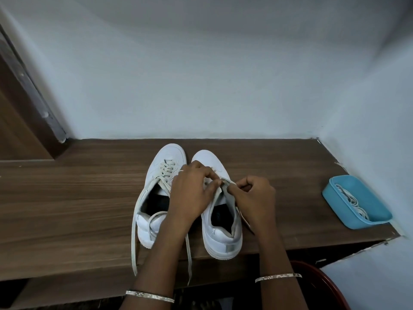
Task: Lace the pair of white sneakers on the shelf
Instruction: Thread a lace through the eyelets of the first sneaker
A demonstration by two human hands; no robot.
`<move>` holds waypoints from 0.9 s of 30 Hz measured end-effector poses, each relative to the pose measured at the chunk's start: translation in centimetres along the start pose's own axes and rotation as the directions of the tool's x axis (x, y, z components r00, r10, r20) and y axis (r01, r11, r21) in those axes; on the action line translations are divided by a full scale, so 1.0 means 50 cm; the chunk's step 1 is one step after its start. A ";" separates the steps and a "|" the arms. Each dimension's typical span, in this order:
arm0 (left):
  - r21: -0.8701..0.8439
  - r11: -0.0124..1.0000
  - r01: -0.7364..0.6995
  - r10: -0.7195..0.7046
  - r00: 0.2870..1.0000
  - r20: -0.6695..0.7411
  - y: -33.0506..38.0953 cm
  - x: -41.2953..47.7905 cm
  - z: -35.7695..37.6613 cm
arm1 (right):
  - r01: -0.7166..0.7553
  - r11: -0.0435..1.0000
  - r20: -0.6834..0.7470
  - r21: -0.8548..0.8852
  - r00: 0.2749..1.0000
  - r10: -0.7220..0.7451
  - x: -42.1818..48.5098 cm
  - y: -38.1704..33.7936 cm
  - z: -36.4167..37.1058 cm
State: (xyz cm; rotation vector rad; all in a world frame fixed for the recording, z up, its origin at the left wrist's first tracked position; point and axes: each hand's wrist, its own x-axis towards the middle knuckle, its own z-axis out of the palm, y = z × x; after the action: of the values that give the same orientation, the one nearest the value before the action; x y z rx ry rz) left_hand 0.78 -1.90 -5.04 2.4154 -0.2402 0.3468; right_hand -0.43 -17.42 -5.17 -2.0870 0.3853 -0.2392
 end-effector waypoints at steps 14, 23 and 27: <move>-0.973 -0.115 0.202 -0.355 0.906 0.230 -0.018 0.013 -0.155 | -0.062 0.998 -0.016 0.006 0.998 0.062 0.003 0.003 0.005; -0.462 0.812 0.358 -0.471 0.868 -0.155 -0.075 -0.001 -0.169 | -0.049 0.999 -0.013 0.013 0.999 0.049 0.001 0.006 0.008; 0.223 0.956 0.190 -0.137 0.962 -0.234 -0.055 0.003 -0.114 | -0.044 0.999 -0.002 0.013 0.999 0.044 0.004 0.006 0.007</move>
State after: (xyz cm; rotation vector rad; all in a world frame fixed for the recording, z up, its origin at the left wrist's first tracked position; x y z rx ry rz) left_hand 0.59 3.88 -2.44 2.5894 0.1083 0.5885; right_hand -0.18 -17.33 -5.61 -2.0634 0.4291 -0.2179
